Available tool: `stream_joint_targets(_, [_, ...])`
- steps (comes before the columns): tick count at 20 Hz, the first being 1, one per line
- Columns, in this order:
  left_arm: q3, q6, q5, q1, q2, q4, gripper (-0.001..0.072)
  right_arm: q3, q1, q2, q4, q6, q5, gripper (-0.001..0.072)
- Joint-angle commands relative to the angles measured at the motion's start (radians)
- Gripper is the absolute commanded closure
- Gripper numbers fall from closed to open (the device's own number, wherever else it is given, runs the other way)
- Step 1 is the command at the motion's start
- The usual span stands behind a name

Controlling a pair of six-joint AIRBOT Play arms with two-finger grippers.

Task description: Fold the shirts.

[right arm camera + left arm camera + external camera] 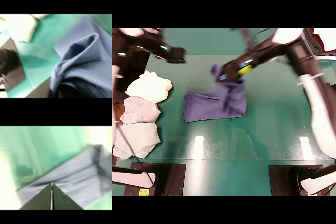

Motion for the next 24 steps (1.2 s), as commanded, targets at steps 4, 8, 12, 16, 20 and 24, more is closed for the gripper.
stream_joint_targets(4, [0.001, 0.010, -0.041, 0.177, 0.178, 0.032, 0.0681, 0.126, 0.228, -0.221, 0.049, -0.111, -0.254, 0.0158])
stream_joint_targets(8, [0.000, 0.010, -0.098, 0.181, 0.191, 0.012, 0.0681, -0.065, 0.099, -0.069, -0.209, 0.031, -0.092, 0.0161])
stream_joint_targets(12, [-0.034, 0.011, -0.101, 0.180, 0.191, -0.051, 0.0681, -0.389, -0.104, 0.098, -0.300, 0.071, -0.030, 0.0161])
stream_joint_targets(16, [-0.098, 0.018, -0.096, 0.180, 0.191, -0.083, 0.0681, -0.697, -0.296, 0.234, -0.291, 0.083, -0.143, 0.0049])
stream_joint_targets(20, [-0.155, 0.019, -0.061, 0.180, 0.191, -0.115, 0.0681, -0.834, -0.413, 0.222, -0.124, 0.071, -0.204, -0.0006])
stream_joint_targets(24, [-0.160, 0.045, -0.051, 0.180, 0.190, -0.132, 0.0681, -0.838, -0.396, 0.108, 0.089, -0.037, -0.222, 0.0022])
